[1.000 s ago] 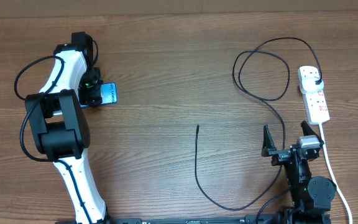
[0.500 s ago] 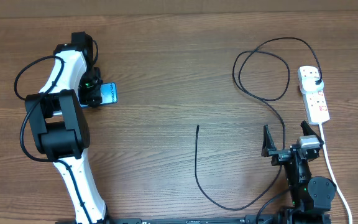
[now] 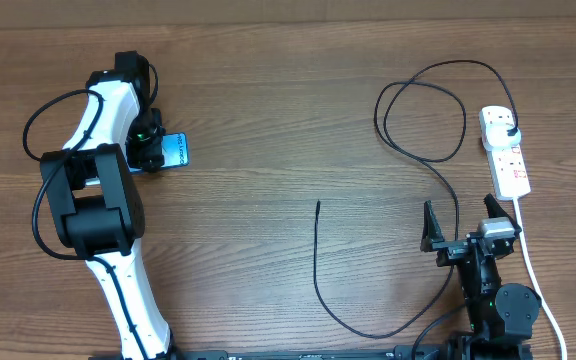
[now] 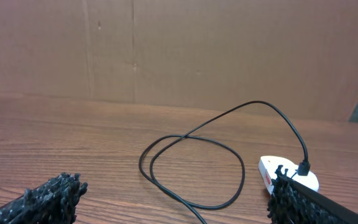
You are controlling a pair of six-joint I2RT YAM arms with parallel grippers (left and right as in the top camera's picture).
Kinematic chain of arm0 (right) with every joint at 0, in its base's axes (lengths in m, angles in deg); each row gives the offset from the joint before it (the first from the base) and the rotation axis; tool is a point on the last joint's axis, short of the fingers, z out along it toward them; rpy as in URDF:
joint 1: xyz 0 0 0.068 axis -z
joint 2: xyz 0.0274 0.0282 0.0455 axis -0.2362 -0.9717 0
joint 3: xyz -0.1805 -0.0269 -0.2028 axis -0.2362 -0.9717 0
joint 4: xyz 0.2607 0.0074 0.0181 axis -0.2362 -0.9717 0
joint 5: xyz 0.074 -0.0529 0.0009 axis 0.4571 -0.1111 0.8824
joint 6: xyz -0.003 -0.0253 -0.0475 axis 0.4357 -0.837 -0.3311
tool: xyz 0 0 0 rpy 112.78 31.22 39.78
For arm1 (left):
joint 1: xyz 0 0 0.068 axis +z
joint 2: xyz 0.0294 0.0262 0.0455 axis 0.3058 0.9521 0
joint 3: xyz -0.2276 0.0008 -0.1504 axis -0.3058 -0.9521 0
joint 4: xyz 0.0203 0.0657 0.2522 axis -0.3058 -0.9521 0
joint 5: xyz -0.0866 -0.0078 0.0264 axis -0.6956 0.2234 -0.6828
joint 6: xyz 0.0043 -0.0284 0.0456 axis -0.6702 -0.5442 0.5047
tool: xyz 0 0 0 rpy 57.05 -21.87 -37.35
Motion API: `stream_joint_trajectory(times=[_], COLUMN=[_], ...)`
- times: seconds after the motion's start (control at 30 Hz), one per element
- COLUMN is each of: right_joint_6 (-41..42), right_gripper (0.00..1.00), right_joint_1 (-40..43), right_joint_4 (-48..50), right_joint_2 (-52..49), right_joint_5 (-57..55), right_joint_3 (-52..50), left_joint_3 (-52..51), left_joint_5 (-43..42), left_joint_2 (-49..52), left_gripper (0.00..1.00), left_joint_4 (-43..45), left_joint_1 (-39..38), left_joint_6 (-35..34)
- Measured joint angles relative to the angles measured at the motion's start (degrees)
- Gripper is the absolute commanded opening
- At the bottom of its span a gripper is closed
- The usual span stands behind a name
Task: Plug charger to phone and switch on socket
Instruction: 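Close the left gripper on the phone's sides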
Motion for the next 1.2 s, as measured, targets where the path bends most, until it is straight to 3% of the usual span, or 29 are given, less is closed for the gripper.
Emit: stream_joint_trajectory(times=[1.2], right_joint_6=[0.00], right_gripper=[1.00], right_joint_1=[0.00], right_joint_4=[-0.02], right_joint_2=[0.00], right_joint_5=[-0.02], right_joint_3=[0.00], left_joint_3=[5.77], left_joint_5=[-1.92], left_joint_2=[2.43], left_gripper=[0.04], left_joint_4=[-5.09], left_joint_1=[0.59], left_joint_6=[2.14])
